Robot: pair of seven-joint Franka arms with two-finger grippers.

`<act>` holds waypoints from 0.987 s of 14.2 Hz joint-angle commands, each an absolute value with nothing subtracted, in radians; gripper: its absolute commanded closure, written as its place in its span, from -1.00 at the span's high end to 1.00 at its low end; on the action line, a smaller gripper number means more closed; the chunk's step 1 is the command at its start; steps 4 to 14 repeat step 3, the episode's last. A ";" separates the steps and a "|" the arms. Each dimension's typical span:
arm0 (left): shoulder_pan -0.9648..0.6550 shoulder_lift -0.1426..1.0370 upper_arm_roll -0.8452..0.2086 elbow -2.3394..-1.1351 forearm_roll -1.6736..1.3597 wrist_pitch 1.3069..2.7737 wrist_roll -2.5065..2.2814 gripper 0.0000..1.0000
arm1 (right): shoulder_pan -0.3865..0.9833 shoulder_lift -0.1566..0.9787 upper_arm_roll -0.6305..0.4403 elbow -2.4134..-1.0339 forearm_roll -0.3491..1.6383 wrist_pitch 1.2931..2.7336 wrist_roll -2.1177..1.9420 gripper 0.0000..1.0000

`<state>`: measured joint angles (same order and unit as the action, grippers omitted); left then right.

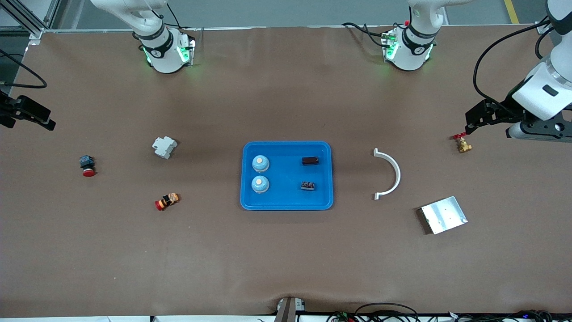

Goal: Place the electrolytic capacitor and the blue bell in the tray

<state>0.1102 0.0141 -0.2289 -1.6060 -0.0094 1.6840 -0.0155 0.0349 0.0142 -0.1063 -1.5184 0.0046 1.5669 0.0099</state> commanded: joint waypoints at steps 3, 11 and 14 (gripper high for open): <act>0.117 0.011 -0.235 -1.606 -0.025 1.675 -0.008 1.00 | 0.031 0.018 -0.109 -1.511 0.017 1.557 0.021 1.00; 0.117 0.011 -0.235 -1.606 -0.025 1.675 -0.008 1.00 | 0.031 0.018 -0.109 -1.511 0.017 1.557 0.021 1.00; 0.117 0.011 -0.235 -1.606 -0.025 1.675 -0.008 1.00 | 0.031 0.018 -0.109 -1.511 0.017 1.557 0.021 1.00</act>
